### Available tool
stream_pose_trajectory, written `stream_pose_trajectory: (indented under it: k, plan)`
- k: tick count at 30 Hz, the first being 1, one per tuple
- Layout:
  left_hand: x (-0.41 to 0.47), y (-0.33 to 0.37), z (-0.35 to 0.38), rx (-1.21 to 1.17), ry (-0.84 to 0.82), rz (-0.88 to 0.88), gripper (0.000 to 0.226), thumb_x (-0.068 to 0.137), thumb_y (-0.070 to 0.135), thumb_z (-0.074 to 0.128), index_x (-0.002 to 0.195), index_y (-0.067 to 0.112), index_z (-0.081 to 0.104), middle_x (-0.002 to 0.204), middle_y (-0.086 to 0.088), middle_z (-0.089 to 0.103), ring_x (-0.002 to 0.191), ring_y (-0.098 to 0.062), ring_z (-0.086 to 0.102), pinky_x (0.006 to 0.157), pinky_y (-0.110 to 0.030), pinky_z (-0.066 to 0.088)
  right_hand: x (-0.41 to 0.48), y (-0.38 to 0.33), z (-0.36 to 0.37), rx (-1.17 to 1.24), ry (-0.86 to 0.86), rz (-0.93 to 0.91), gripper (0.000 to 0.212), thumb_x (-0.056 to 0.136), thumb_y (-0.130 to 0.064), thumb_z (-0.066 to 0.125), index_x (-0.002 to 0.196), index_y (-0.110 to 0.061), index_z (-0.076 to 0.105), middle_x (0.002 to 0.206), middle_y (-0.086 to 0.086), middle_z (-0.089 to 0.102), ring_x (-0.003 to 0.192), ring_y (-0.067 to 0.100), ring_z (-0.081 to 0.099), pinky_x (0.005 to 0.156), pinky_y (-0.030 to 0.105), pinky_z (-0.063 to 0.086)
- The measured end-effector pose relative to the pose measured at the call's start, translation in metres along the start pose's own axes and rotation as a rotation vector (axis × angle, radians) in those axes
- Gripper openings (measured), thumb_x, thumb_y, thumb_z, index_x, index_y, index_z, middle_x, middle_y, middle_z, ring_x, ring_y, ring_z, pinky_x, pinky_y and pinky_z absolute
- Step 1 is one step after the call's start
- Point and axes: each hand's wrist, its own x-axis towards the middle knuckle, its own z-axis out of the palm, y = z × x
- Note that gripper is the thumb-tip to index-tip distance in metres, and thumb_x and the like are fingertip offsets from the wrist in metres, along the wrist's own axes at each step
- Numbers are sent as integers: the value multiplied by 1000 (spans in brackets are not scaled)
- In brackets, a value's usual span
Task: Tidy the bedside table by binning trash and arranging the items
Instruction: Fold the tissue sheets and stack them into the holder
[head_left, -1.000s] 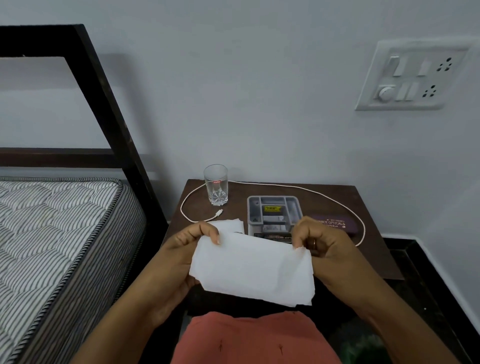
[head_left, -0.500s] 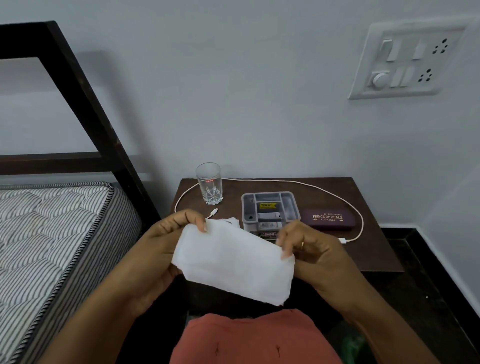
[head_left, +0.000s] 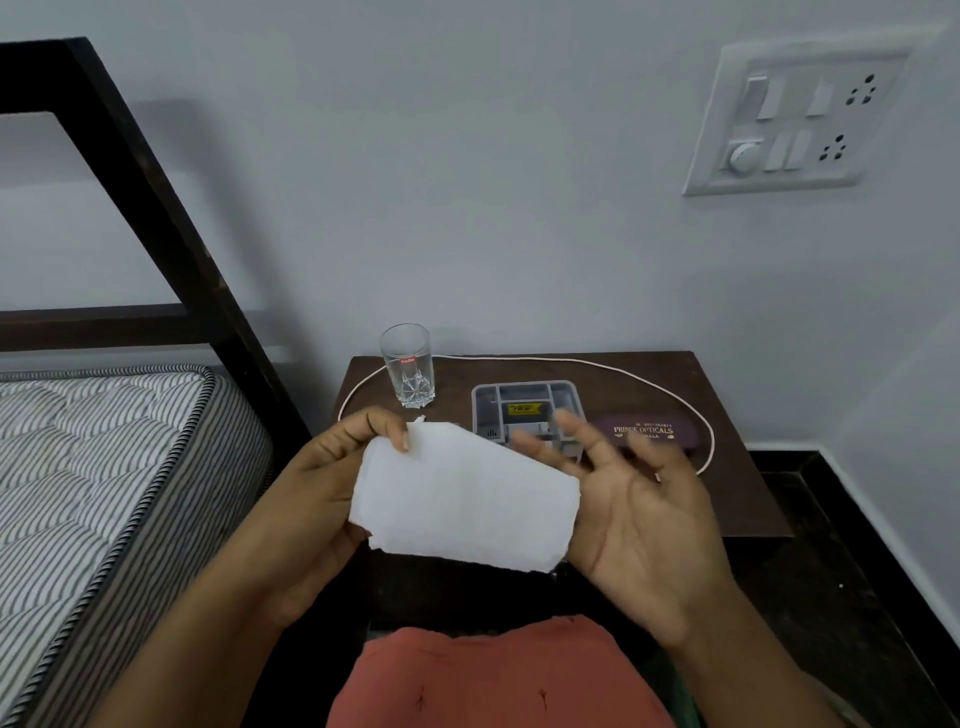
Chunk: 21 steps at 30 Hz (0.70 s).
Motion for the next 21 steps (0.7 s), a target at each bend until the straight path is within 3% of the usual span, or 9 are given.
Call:
stream_pose_trajectory:
  k: [2,4,6,8,11,14,17,19,21]
  plan:
    - [2,-1,2,-1,3,6,10,78,21,63,69,19,63,93,-20,57,81,-35,48,48,-26,42,0,5,0,-42,-9,118,80,65,-66,64,127,-18,53,130,10,59,116,26,59,84,42,53]
    - [5,-3,2,2,9,13,18,82,17,53,67,19,63,88,-16,62,74,-31,55,47,-25,44,5,11,-1,-196,40,120,89,48,-57,82,122,-15,58,125,10,63,107,23,64,77,38,56]
    - [8,-7,1,13,15,2,32,91,9,45,66,20,63,83,-12,63,68,-25,57,45,-24,45,9,11,-6,-350,157,65,74,51,-30,89,116,-13,60,120,12,65,98,24,67,71,35,59]
    - [11,-13,0,8,24,-29,39,94,5,41,66,20,64,79,-9,63,65,-21,57,45,-23,46,12,4,-10,-448,230,33,54,63,-11,81,112,-13,60,112,12,68,94,24,69,70,34,59]
    - [17,-23,-7,-29,18,-73,35,91,6,43,73,24,68,87,-3,70,68,-16,60,53,-24,51,12,-15,-10,-668,211,22,44,66,-10,73,106,-17,59,97,6,73,85,20,70,67,32,58]
    - [40,-33,-19,-3,-86,-135,22,77,22,42,89,20,61,102,-2,73,83,-15,67,74,-35,50,15,-38,-6,-936,132,48,43,72,-4,72,108,-19,55,92,8,75,78,19,70,65,30,58]
    - [70,-35,-7,249,-250,-132,31,64,20,59,93,13,56,86,8,75,89,-4,68,83,-30,46,26,-60,2,-1332,25,55,45,72,-7,76,106,-25,53,83,3,75,68,12,65,62,23,52]
    - [84,-37,15,488,-438,-30,40,64,33,75,99,17,63,94,-2,74,92,-11,67,86,-34,50,38,-72,7,-1640,8,32,47,69,-16,79,105,-31,52,76,-3,72,59,1,57,58,17,46]
    - [97,-38,35,671,-444,56,38,65,42,76,90,14,70,91,-11,73,81,-15,65,81,-45,52,51,-85,12,-1810,42,8,50,67,-24,80,106,-37,51,78,-7,69,64,2,58,62,20,48]
